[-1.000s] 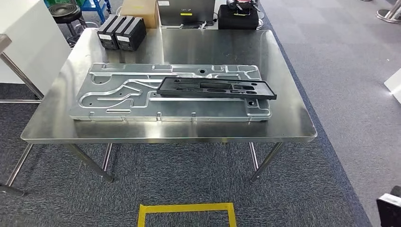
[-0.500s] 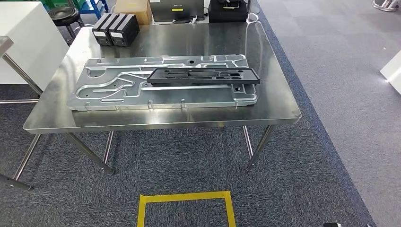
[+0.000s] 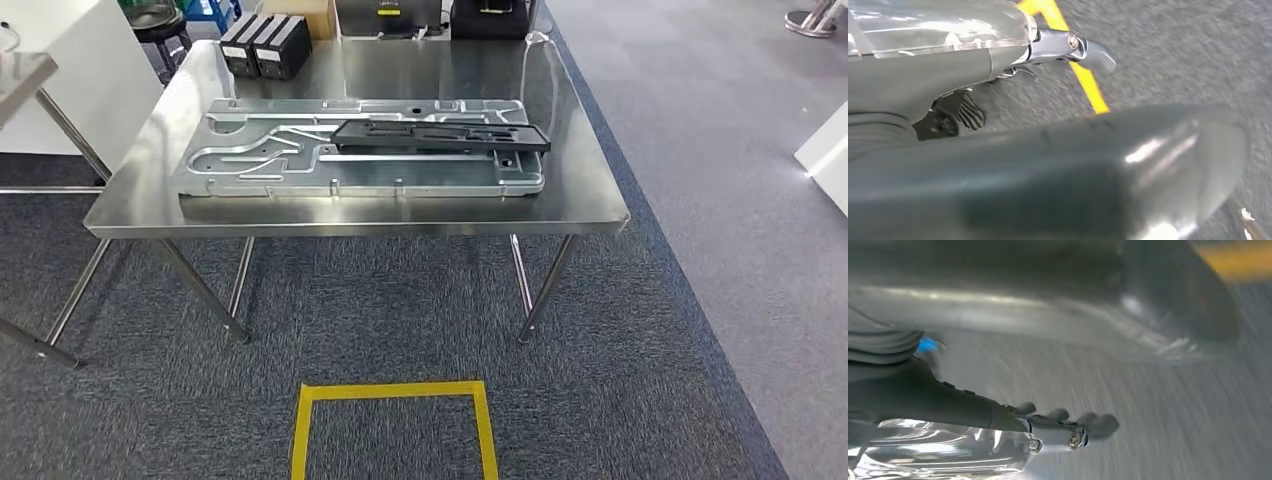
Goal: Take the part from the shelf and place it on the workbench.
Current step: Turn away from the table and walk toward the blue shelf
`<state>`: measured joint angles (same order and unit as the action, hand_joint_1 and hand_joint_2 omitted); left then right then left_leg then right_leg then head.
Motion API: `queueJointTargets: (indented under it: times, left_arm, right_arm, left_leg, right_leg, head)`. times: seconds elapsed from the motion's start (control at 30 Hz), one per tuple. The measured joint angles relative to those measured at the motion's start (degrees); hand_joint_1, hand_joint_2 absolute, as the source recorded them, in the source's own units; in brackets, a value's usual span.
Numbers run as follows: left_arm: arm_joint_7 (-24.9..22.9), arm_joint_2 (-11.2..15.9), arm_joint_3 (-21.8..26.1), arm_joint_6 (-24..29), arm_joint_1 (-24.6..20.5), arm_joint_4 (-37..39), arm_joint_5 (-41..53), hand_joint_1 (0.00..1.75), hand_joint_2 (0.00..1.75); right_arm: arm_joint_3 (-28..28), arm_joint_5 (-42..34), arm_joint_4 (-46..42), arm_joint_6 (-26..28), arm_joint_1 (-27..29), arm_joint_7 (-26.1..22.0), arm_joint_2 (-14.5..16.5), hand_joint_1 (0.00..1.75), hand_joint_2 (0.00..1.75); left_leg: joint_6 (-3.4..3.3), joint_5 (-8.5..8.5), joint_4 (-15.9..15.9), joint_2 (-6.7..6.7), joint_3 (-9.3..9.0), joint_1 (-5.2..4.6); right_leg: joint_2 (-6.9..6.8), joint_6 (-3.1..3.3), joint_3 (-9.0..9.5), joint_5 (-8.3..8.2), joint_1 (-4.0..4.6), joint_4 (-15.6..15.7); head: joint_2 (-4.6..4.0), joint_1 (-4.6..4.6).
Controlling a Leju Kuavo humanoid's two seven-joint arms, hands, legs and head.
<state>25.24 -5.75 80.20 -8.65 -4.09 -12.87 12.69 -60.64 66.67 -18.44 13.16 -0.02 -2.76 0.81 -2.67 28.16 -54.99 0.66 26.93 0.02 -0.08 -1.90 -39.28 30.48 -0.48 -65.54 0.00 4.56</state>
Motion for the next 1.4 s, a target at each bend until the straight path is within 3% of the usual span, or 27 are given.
queueJointTargets:
  times: [0.03,0.07,0.1,0.13,0.2,0.27,0.3,0.33,0.4,0.43,0.5,0.57,0.6,0.63,0.7,0.73,0.8,0.83,0.9,0.97,1.07,1.1,1.13,1.17,1.27,1.3,1.4]
  left_arm:
    - [-0.4,-0.1,-0.1,0.0,0.1,0.0,-0.1,0.00,0.00]
    - [-0.7,-0.3,-0.2,-0.1,0.2,0.1,-0.2,0.00,0.00]
    - [-0.9,-0.4,-0.4,-0.1,0.2,0.2,-0.2,0.00,0.00]
    - [-1.1,-0.5,-0.6,0.0,0.2,0.2,-0.2,0.00,0.00]
    - [-1.2,-0.5,-1.1,-0.1,0.1,0.2,-0.2,0.00,0.00]
    - [-1.2,-0.5,-1.5,-0.2,0.0,0.2,-0.2,0.00,0.00]
    - [-1.1,-0.5,-1.6,-0.3,-0.1,0.2,-0.2,0.00,0.00]
    - [-1.0,-0.5,-1.7,-0.3,-0.2,0.2,-0.2,0.00,0.00]
    - [-0.7,-0.5,-1.9,-0.5,-0.1,0.2,-0.2,0.00,0.00]
    - [-0.6,-0.5,-1.9,-0.5,0.1,0.2,-0.2,0.00,0.00]
    - [-0.3,-0.6,-2.1,-0.5,0.3,0.2,-0.2,0.00,0.00]
    - [-0.1,-0.7,-2.5,-0.4,0.4,0.2,-0.2,0.00,0.00]
    - [0.0,-0.7,-2.7,-0.3,0.4,0.2,-0.2,0.00,0.00]
    - [0.0,-0.7,-2.8,-0.2,0.4,0.2,-0.2,0.00,0.00]
    - [-0.2,-0.7,-2.9,0.0,0.4,0.2,-0.2,0.00,0.00]
    - [-0.4,-0.6,-2.9,0.1,0.3,0.2,-0.2,0.00,0.00]
    - [-1.2,-0.6,-2.9,0.5,0.1,0.2,-0.2,0.00,0.00]
    - [-1.6,-0.6,-2.9,0.8,0.0,0.2,-0.2,0.00,0.00]
    - [-2.2,-0.6,-2.9,1.3,0.1,0.2,-0.2,0.00,0.00]
    - [-2.6,-0.7,-2.9,1.8,0.2,0.3,-0.3,0.00,0.00]
    - [-2.9,-0.7,-2.9,2.1,0.2,0.3,-0.3,0.00,0.00]
    - [-3.0,-0.7,-2.9,2.2,0.2,0.3,-0.3,0.00,0.00]
    - [-3.0,-0.7,-2.9,2.2,0.3,0.3,-0.3,0.00,0.00]
    - [-3.0,-0.8,-2.9,2.2,0.3,0.3,-0.3,0.00,0.00]
    - [-3.0,-0.8,-2.9,2.2,0.3,0.3,-0.2,0.00,0.00]
    - [-3.0,-0.8,-2.9,2.2,0.3,0.3,-0.2,0.00,0.00]
    - [-3.0,-0.8,-2.9,2.2,0.2,0.3,-0.2,0.00,0.00]
  right_arm:
    - [0.2,0.6,0.9,-1.8,-0.2,1.1,0.5,0.00,0.00]
    - [0.4,0.9,1.6,-3.1,-0.3,1.7,0.9,0.00,0.00]
    - [0.6,1.1,2.2,-3.9,-0.5,2.0,1.2,0.00,0.00]
    - [0.7,1.3,2.6,-4.4,-0.7,2.2,1.5,0.00,0.00]
    - [0.9,1.3,3.3,-5.0,-1.0,2.4,1.9,0.00,0.00]
    - [0.9,1.3,3.7,-5.3,-1.4,2.4,2.3,0.00,0.00]
    - [1.0,1.4,4.0,-5.4,-1.5,2.4,2.4,0.00,0.00]
    - [1.0,1.5,4.1,-5.5,-1.6,2.4,2.5,0.00,0.00]
    - [1.0,1.6,4.5,-5.8,-1.6,2.2,2.6,0.00,0.00]
    - [1.0,1.7,4.7,-6.0,-1.6,2.1,2.6,0.00,0.00]
    - [1.0,1.8,4.8,-6.4,-1.6,2.0,2.6,0.00,0.00]
    - [1.0,1.8,5.0,-6.5,-1.4,1.8,2.6,0.00,0.00]
    - [1.0,1.8,5.1,-6.6,-1.4,1.8,2.6,0.00,0.00]
    - [1.0,1.8,5.2,-6.7,-1.3,1.7,2.6,0.00,0.00]
    - [1.0,1.8,5.3,-6.9,-1.3,1.7,2.6,0.00,0.00]
    - [1.0,1.8,5.3,-7.0,-1.3,1.7,2.6,0.00,0.00]
    - [1.0,1.8,5.4,-7.2,-1.2,1.7,2.7,0.00,0.00]
    - [1.0,1.9,5.4,-7.3,-1.2,1.7,2.7,0.00,0.00]
    - [1.0,2.2,5.5,-7.4,-1.2,1.6,2.7,0.00,0.00]
    - [1.0,2.4,5.5,-7.5,-1.1,1.7,2.6,0.00,0.00]
    - [1.0,2.5,5.7,-7.6,-1.0,1.7,2.6,0.00,0.00]
    - [1.0,2.5,5.8,-7.6,-1.0,1.7,2.6,0.00,0.00]
    - [1.0,2.5,5.8,-7.6,-1.0,1.7,2.6,0.00,0.00]
    - [1.0,2.5,5.8,-7.6,-1.0,1.7,2.6,0.00,0.00]
    - [1.0,2.5,5.8,-7.6,-1.0,1.7,2.5,0.00,0.00]
    - [1.0,2.5,5.8,-7.6,-1.1,1.7,2.5,0.00,0.00]
    - [1.0,2.5,5.9,-7.6,-1.0,1.7,2.6,0.00,0.00]
  left_leg:
    - [0.04,-0.70,-0.1,0.08,0.96,-0.02]
    - [0.15,-1.39,-0.2,0.17,1.95,-0.02]
    - [0.32,-2.02,-0.4,0.25,2.93,0.00]
    - [0.55,-2.61,-0.8,0.29,3.98,0.09]
    - [1.11,-3.47,-1.7,0.28,5.86,0.31]
    - [1.83,-4.11,-2.7,0.21,7.09,0.31]
    - [2.25,-4.50,-2.9,0.19,7.38,0.27]
    - [2.68,-4.94,-2.9,0.18,7.56,0.25]
    - [3.47,-5.13,-3.1,0.06,8.01,0.46]
    - [3.73,-4.01,-3.8,-0.03,8.44,0.58]
    - [4.01,1.73,-8.9,-0.16,10.00,0.75]
    - [4.09,6.79,-16.1,-0.17,11.28,0.78]
    - [4.07,7.12,-18.5,-0.17,11.11,0.76]
    - [3.97,6.00,-19.0,-0.17,10.10,0.74]
    - [3.47,2.40,-14.7,-0.17,5.52,0.65]
    - [3.11,1.88,-10.5,-0.16,2.23,0.51]
    - [2.42,3.51,-2.8,-0.12,-2.79,0.22]
    - [2.09,4.39,-0.7,-0.10,-3.87,0.07]
    - [1.39,4.00,0.3,0.00,-3.75,0.11]
    - [0.66,2.91,0.6,0.19,-3.13,0.31]
    - [0.25,1.72,0.4,0.33,-1.54,0.23]
    - [0.31,1.46,0.2,0.33,-1.02,0.18]
    - [0.40,1.28,0.0,0.33,-0.58,0.17]
    - [0.49,1.18,-0.2,0.33,-0.26,0.18]
    - [0.99,1.19,-1.0,0.32,0.28,0.06]
    - [1.27,1.20,-1.2,0.31,0.46,-0.05]
    - [2.18,1.17,-1.5,0.26,0.85,-0.18]
  right_leg:
    - [0.01,-0.32,-0.71,2.38,-0.22,-3.9]
    - [0.00,-0.64,-0.98,3.33,-0.44,-7.1]
    - [-0.01,-0.91,-0.57,2.87,-0.65,-8.8]
    - [-0.01,-1.13,0.98,1.29,-0.89,-8.4]
    - [0.04,-1.41,6.84,-1.14,-1.36,-1.9]
    - [0.26,-1.05,12.75,-0.11,-1.32,6.4]
    - [0.36,-0.61,14.16,0.75,-1.14,8.7]
    - [0.41,-0.03,14.40,1.00,-0.86,9.6]
    - [0.21,1.22,13.39,0.00,-0.83,9.6]
    - [0.08,1.80,12.79,-0.62,-0.85,9.7]
    - [-0.13,2.62,11.11,-2.07,-0.71,9.7]
    - [-0.17,2.88,9.15,-3.50,-0.33,9.6]
    - [-0.19,2.89,8.12,-4.14,-0.15,9.4]
    - [-0.20,2.86,7.06,-4.71,-0.01,9.2]
    - [-0.20,2.69,5.18,-5.62,0.16,8.5]
    - [-0.18,2.51,4.52,-5.98,0.28,8.2]
    - [-0.28,1.94,3.88,-6.71,0.44,7.7]
    - [-0.36,1.57,3.77,-7.12,0.45,7.7]
    - [-0.42,0.83,3.61,-7.72,0.32,7.6]
    - [-0.23,0.27,2.56,-5.53,0.14,5.1]
    - [-0.09,-0.36,-1.16,1.39,-0.27,-5.7]
    - [-0.08,-0.51,-1.73,2.46,-0.35,-8.2]
    - [-0.09,-0.58,-1.05,2.31,-0.40,-8.4]
    - [-0.10,-0.57,0.82,1.18,-0.44,-6.1]
    - [-0.05,0.07,8.30,-2.26,-0.39,5.7]
    - [-0.02,0.41,9.32,-2.49,-0.28,7.7]
    - [-0.03,1.47,9.19,-2.64,-0.15,8.4]
  head:
    - [0.00,0.00]
    - [0.00,0.00]
    - [0.00,0.01]
    - [0.00,0.01]
    - [0.00,0.01]
    - [0.00,0.02]
    - [0.00,0.02]
    - [0.00,0.02]
    - [0.00,0.02]
    - [0.00,0.01]
    - [0.00,0.03]
    - [0.00,0.02]
    - [0.00,0.02]
    - [0.00,0.01]
    - [0.00,0.02]
    - [0.00,0.02]
    - [0.00,0.02]
    - [0.00,0.02]
    - [0.00,0.01]
    - [0.00,0.01]
    - [0.00,0.01]
    - [0.00,0.01]
    - [0.00,0.01]
    - [0.00,0.01]
    - [0.00,0.01]
    - [0.00,0.01]
    - [0.00,0.01]
